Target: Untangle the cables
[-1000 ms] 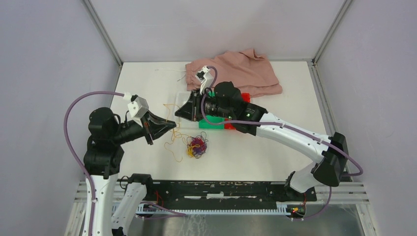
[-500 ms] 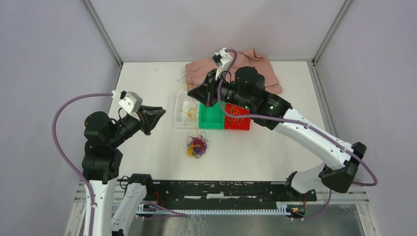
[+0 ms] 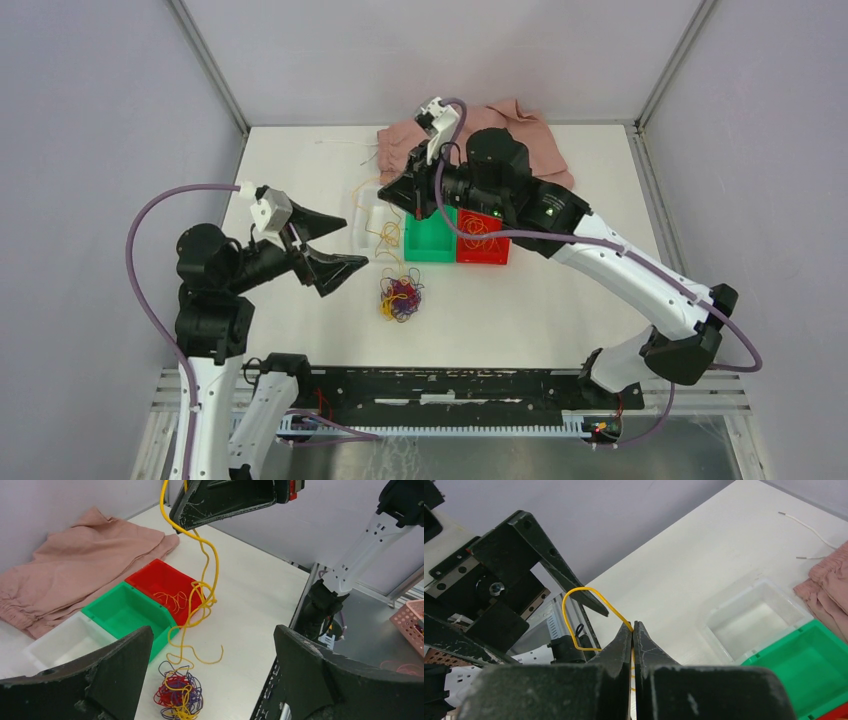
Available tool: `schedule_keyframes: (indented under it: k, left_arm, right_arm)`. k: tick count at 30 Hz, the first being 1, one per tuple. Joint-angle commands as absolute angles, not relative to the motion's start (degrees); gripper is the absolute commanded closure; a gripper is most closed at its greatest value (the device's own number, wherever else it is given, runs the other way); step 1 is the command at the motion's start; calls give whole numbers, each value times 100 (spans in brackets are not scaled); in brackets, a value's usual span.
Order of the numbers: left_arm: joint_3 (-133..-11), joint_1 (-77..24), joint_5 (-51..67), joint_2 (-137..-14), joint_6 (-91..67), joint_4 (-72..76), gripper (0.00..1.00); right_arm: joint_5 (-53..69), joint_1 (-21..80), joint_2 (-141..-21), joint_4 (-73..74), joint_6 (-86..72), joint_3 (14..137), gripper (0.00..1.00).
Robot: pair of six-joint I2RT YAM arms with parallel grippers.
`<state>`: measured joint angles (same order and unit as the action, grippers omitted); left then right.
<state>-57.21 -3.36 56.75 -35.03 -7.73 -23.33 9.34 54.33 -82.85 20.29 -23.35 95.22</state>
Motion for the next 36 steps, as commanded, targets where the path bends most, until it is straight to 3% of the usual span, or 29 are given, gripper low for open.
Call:
schedule_keyframes:
  k: [1,5,8,10,15,18,28,32,36]
  left_arm:
    - [-5658,-333,5917,-3619,-1394,-1575,4]
    - [-5712,-330,5995,-3767,-1779,-1089,6]
    - [-5673,-334,5605,-3743,-1614,-1076,17]
    - [-5572,-333,5238,-3738,-1564,-1017,28]
    - [-5503,-335,4135,-3730,-1183,-1028,72]
    - [-5509,-332,3586,-3686,-841,-1085,86]
    - [-5923,-330,2358,-3815,259,-888,95]
    - [-5927,-338,1601,-3791,1306,-647,95]
    - [-6003,-332,1581,-3809,1908,-83,96]
  right_arm:
    - [815,5749,-8582,2229,-2030,10299,99]
    - [377,6064,-8879,2699,-1758,10709,99]
    - [262,6224,-8922,2740,-1684,10733,100]
    - [255,6286,-8952,2740,-1704,10734,99]
    - [278,6346,-8943,2764,-1793,10668,99]
    - [358,6348,-8793,2663,-1895,10441,99]
    - [1518,6346,-8203,2165,-2531,9940,99]
    - [1368,6337,-7797,2671,-2327,9916,99]
    - [1022,6328,-7427,3197,-2048,10098,100]
